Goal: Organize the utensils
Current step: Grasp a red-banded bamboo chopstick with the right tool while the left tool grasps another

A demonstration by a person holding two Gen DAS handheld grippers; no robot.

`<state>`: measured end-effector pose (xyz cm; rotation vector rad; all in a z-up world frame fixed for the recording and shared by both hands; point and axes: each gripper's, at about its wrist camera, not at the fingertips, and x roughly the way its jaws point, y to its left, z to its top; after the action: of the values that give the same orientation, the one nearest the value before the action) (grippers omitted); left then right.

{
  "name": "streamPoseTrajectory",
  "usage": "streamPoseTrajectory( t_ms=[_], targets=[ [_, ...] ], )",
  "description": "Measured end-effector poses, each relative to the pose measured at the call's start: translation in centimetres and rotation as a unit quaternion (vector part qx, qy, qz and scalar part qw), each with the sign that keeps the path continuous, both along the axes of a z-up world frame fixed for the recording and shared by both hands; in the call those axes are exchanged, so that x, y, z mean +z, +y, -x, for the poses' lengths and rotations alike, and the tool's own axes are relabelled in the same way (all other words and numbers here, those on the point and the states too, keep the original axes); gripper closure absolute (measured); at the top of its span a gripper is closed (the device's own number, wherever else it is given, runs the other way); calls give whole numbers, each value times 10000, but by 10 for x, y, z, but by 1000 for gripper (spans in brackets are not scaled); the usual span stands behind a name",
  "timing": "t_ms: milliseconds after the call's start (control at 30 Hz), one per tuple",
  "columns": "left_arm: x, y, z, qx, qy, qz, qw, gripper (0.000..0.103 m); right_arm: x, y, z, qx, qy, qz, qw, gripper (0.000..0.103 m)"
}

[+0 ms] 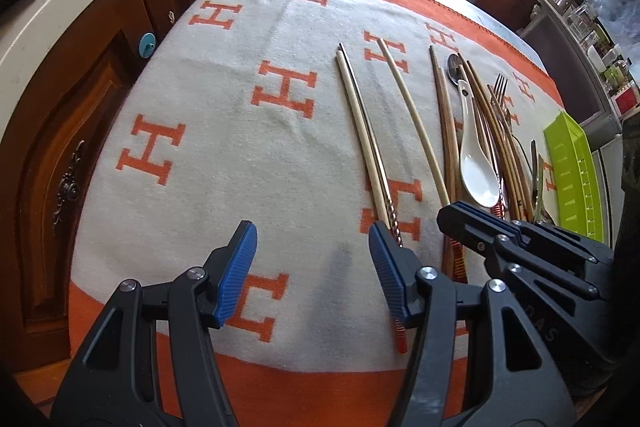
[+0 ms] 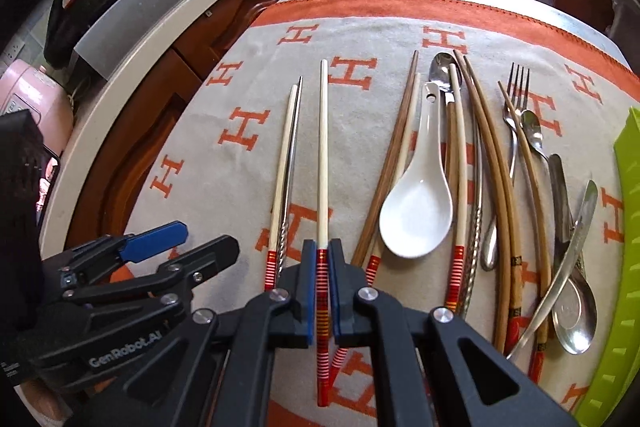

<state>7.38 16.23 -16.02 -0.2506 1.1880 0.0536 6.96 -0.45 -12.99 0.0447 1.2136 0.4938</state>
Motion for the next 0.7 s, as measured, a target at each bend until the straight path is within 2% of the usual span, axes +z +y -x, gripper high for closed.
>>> streamPoseTrajectory(
  t_ms=[233, 500, 633, 700],
  targets=[
    [-13, -20, -9, -139, 159, -68, 9998, 47, 9, -19, 9, -127, -32, -262, 9996, 98],
    [-16, -29, -13, -111, 160, -463, 9987, 47, 15, -40, 18, -189, -181, -307, 9992, 98],
    [-18, -38, -16, -118, 158, -853, 9962, 47, 18, -43, 20, -164, -299, -318, 9989, 98],
    [-19, -39, -18, -73, 112, -880, 9960, 47, 20, -46, 21, -189, -308, -368, 9987, 98]
  ],
)
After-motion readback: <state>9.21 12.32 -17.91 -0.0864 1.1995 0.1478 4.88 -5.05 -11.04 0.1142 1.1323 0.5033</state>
